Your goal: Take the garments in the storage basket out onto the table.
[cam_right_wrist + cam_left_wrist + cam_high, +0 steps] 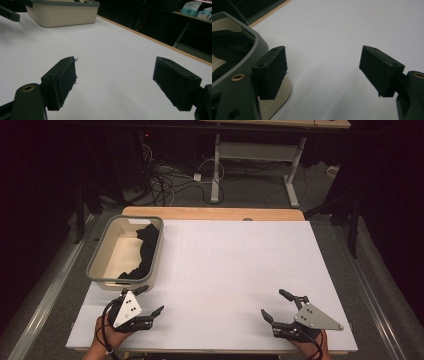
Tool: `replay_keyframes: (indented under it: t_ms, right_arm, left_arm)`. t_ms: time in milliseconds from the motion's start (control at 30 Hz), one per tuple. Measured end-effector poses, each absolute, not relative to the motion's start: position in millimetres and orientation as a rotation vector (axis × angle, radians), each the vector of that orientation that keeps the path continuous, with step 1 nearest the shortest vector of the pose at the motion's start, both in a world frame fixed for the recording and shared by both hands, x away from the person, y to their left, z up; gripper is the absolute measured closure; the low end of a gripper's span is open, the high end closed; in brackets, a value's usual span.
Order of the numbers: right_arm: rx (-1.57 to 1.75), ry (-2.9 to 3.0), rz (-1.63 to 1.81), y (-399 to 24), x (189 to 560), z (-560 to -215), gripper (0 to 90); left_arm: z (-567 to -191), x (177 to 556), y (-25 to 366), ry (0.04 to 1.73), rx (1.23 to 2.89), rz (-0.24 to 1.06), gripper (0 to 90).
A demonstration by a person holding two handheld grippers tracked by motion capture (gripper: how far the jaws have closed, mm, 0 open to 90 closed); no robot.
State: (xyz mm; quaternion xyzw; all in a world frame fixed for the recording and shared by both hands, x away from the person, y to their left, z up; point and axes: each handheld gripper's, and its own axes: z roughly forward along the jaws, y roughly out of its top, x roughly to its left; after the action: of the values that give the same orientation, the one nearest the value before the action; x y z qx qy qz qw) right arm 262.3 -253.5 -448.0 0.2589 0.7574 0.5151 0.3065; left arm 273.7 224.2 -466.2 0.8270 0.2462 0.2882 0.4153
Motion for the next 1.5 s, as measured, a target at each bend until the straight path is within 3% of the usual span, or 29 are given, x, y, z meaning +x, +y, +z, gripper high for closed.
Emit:
replay_keyframes:
  t_ms: [500,900,1033,1067,1167,1267,1500]
  right_arm:
    - [0.68,1.997,1.367,-255,262,-444,17.1]
    - [0.706,2.03,1.366,-254,265,-446,16.6]
    - [0.713,2.038,1.368,-255,265,-447,16.6]
    - [0.71,2.045,1.365,-255,266,-447,16.6]
    - [0.712,2.047,1.366,-255,266,-447,16.6]
    - [0.713,2.053,1.359,-255,267,-448,16.6]
    - [0.711,2.064,1.355,-256,267,-449,16.6]
  left_arm:
    - [-458,271,228,0.638,2.071,0.729,21.6]
    - [-394,289,246,0.755,2.062,0.872,20.5]
    - [-375,320,252,0.822,2.095,0.816,20.0]
    - [-371,342,254,0.857,2.133,0.795,20.0]
    - [-371,364,256,0.908,2.158,0.762,20.1]
    - [-382,406,257,1.028,2.244,0.645,19.9]
    - [-398,438,254,1.114,2.304,0.567,19.8]
